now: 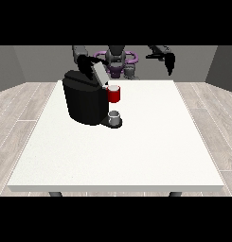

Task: Insert the coffee pod into the coffee machine and close the lid

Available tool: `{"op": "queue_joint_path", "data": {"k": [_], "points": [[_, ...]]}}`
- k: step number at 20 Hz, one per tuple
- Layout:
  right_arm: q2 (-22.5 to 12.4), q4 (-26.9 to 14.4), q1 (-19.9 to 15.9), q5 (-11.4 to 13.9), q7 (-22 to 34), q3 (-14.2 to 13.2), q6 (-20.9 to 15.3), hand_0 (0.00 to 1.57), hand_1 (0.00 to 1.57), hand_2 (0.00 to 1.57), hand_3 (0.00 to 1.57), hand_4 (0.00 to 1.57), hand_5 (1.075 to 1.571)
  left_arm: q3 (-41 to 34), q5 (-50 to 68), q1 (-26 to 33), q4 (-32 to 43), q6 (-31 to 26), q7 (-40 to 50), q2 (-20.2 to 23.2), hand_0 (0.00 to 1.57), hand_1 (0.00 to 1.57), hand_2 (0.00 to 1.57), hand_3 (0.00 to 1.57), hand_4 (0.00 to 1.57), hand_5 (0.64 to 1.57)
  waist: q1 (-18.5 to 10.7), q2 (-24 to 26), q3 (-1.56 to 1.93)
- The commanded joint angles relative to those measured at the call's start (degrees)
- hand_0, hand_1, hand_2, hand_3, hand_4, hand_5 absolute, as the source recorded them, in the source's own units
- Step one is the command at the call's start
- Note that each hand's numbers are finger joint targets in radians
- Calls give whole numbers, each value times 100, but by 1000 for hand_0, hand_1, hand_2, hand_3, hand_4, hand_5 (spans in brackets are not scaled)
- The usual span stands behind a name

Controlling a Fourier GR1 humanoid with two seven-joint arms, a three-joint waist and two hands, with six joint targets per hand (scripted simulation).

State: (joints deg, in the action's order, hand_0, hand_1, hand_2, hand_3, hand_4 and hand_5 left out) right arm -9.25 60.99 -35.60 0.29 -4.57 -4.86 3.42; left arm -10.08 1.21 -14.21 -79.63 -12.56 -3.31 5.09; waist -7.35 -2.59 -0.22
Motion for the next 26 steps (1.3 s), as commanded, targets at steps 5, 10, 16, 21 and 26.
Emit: {"op": "queue_joint_path", "data": {"k": [5,10,16,21,26], "points": [[252,-196,-302,210,47,198,-115,0,0,0,0,0,1571,122,-120,58,125,218,-295,-74,0,0,0,0,0,1571,75,-126,22],[49,-372,-513,242,54,105,45,0,0,0,0,114,1571,-42,209,-69,81,16,35,158,0,0,0,0,0,1571,-57,-115,22],[214,-269,-971,548,290,393,-32,0,0,0,0,215,1571,-125,141,-149,438,52,-202,316,0,0,0,0,169,1571,-8,-163,21],[399,-578,-1018,850,34,451,-335,0,0,0,0,141,1571,126,130,-160,95,213,26,90,0,0,0,0,181,1571,-169,-126,23],[521,-397,-1368,695,310,382,-196,0,0,0,0,125,1571,165,-49,-214,326,315,-349,107,0,0,0,0,0,1571,59,-134,21]]}}
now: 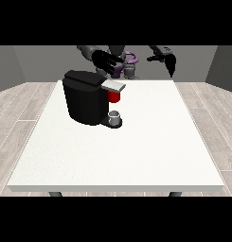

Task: Insert the coffee pod into the coffee machine and close the lid

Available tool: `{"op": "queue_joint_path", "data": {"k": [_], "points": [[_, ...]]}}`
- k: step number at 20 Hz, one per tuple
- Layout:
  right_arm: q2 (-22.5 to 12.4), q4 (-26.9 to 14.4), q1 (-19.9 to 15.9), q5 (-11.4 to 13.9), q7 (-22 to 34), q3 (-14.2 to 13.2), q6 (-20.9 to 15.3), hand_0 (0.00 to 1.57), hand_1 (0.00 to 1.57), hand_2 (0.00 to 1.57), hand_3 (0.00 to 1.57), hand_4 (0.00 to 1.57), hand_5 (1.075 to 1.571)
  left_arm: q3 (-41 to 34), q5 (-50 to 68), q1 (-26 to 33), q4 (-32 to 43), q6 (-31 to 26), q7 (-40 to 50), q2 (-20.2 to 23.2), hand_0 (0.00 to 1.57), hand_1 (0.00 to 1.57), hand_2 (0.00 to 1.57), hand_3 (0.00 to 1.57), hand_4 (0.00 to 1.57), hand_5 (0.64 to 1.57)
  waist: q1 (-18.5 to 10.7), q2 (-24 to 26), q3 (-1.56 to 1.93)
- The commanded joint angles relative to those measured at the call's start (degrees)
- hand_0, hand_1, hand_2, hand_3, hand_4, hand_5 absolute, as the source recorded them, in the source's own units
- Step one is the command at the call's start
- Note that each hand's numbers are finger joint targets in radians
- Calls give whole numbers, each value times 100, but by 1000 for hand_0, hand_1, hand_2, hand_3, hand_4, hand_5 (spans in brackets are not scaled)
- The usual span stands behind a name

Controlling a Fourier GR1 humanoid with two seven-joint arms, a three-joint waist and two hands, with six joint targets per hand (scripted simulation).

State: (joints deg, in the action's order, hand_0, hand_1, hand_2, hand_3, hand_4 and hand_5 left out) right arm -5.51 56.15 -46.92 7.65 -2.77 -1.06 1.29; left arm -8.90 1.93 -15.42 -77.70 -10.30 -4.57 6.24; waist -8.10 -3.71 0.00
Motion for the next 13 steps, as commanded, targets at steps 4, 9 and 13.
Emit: {"op": "queue_joint_path", "data": {"k": [4,9,13], "points": [[295,263,501,-129,-482,181,334,0,0,0,0,132,1571,-168,123,146,16,-71,-189,172,0,0,0,0,202,1571,239,296,0],[544,595,1434,-742,-914,384,381,0,0,0,0,269,1571,198,-53,742,-90,16,-410,-238,0,0,0,0,245,1571,312,781,2],[548,953,2453,-1132,-874,1047,-124,0,0,0,0,157,1571,61,-43,942,251,50,-674,-212,0,0,0,0,192,1571,647,1030,0]]}}
